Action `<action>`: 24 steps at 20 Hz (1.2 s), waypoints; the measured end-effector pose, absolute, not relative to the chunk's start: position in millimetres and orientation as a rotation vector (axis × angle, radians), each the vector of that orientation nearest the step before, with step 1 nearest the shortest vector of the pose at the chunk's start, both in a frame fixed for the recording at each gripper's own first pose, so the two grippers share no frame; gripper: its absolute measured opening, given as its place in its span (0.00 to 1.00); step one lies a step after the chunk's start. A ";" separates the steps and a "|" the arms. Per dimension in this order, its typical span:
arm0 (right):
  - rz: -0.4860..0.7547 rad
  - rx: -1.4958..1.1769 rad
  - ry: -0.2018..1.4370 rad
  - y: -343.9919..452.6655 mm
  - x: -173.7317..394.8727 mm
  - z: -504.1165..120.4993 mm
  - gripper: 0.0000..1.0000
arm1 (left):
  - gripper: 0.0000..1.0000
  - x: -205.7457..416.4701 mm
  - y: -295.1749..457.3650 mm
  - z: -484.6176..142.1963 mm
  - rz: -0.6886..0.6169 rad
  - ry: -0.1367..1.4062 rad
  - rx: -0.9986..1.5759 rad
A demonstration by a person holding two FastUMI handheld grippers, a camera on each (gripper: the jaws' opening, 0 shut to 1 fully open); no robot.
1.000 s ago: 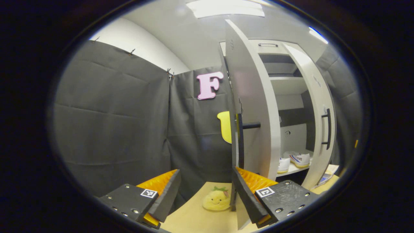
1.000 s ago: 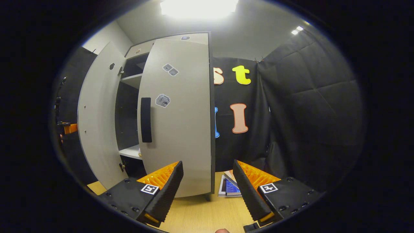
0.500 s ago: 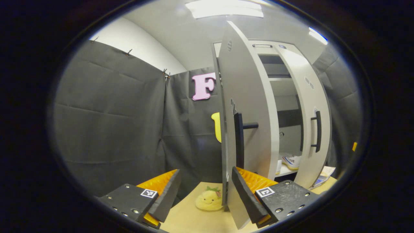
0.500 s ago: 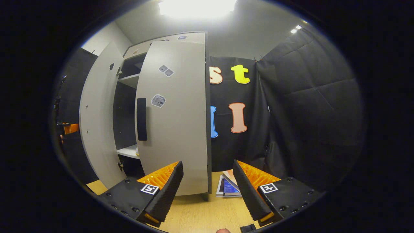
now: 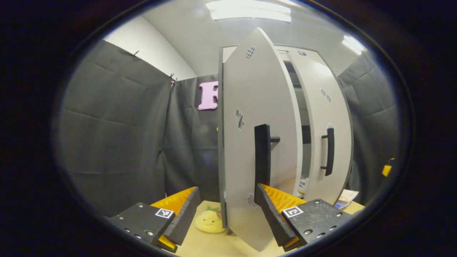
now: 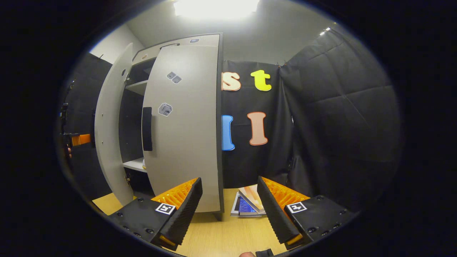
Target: Grab one shoe with the right hand and put it into the shoe cabinet, grab the other shoe with the left hand and put it into the shoe cabinet; then close the right door with the right hand and the left door with the left hand.
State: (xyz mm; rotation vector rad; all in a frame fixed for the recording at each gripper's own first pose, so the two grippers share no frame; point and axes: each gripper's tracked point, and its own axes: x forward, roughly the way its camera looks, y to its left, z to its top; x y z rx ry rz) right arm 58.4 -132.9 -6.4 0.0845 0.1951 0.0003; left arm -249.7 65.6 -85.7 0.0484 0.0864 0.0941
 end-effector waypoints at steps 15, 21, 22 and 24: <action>0.077 0.130 0.186 -101.1 42.4 6.8 0.97 | 0.94 -294.2 22.5 -94.1 0.018 0.088 0.067; 0.099 0.114 0.160 -60.4 12.6 33.4 0.97 | 0.94 -340.2 53.0 -76.3 -0.006 0.079 0.059; 0.102 0.112 0.154 -55.2 7.4 37.5 0.97 | 0.94 -347.1 57.2 -74.5 -0.008 0.074 0.061; 0.103 0.104 0.148 -45.8 -3.5 42.8 0.97 | 0.94 -363.5 65.2 -70.6 -0.017 0.070 0.063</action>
